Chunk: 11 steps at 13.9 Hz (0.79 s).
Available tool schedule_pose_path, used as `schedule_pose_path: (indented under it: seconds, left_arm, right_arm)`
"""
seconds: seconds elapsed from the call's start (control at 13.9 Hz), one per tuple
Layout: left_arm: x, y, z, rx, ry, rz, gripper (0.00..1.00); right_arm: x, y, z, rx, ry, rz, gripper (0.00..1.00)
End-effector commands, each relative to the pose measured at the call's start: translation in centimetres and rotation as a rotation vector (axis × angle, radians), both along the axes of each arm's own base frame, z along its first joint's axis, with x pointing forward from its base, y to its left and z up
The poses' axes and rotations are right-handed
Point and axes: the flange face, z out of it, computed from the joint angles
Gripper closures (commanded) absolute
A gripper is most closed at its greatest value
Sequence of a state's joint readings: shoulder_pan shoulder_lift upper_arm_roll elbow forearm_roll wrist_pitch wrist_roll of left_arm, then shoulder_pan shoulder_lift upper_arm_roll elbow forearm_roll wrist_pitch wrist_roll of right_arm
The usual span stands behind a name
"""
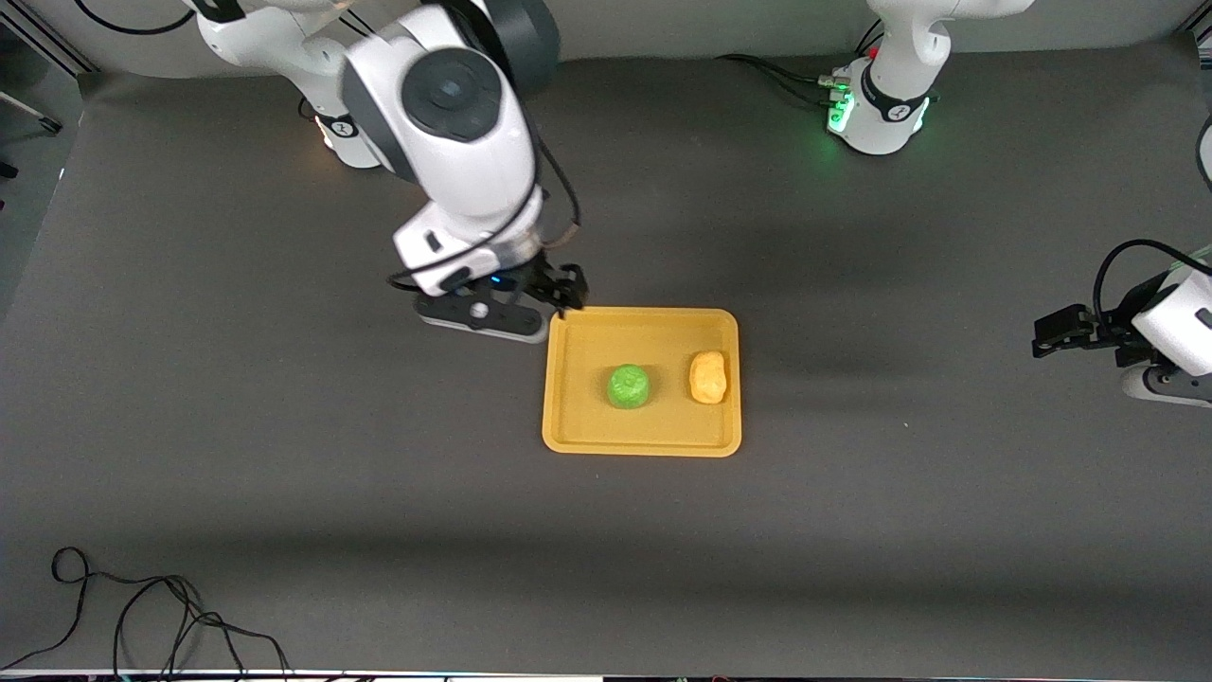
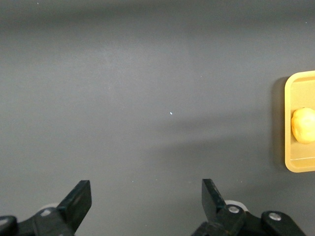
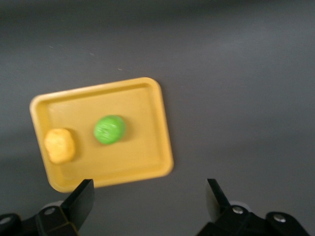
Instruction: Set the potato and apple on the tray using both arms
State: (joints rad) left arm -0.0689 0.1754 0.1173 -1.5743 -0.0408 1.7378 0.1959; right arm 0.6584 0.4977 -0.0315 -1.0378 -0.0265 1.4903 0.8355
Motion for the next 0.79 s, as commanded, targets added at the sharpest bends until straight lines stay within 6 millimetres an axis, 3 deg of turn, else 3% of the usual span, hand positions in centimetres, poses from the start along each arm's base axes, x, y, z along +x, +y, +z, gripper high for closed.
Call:
schedule_pose_path:
  seconds: [0.0, 0.22, 0.43, 0.72]
  left_arm:
    - [-1.6, 0.4, 1.9, -0.019, -0.012, -0.025, 0.00]
    - [-1.7, 0.4, 1.9, -0.009, -0.013, -0.042, 0.00]
    - [-1.7, 0.4, 1.6, -0.009, -0.006, -0.057, 0.00]
    - [-1.6, -1.0, 1.7, 0.041, -0.001, -0.079, 0.00]
  right_arm:
    - [-0.5, -7.1, 2.9, -0.012, 0.041, 0.073, 0.00]
    - [-0.9, -17.9, 4.9, 0.009, 0.050, 0.116, 0.00]
    - [-0.4, -27.4, 6.3, 0.032, 0.051, 0.162, 0.00]
    - [0.3, -37.3, 6.7, 0.045, 0.057, 0.213, 0.00]
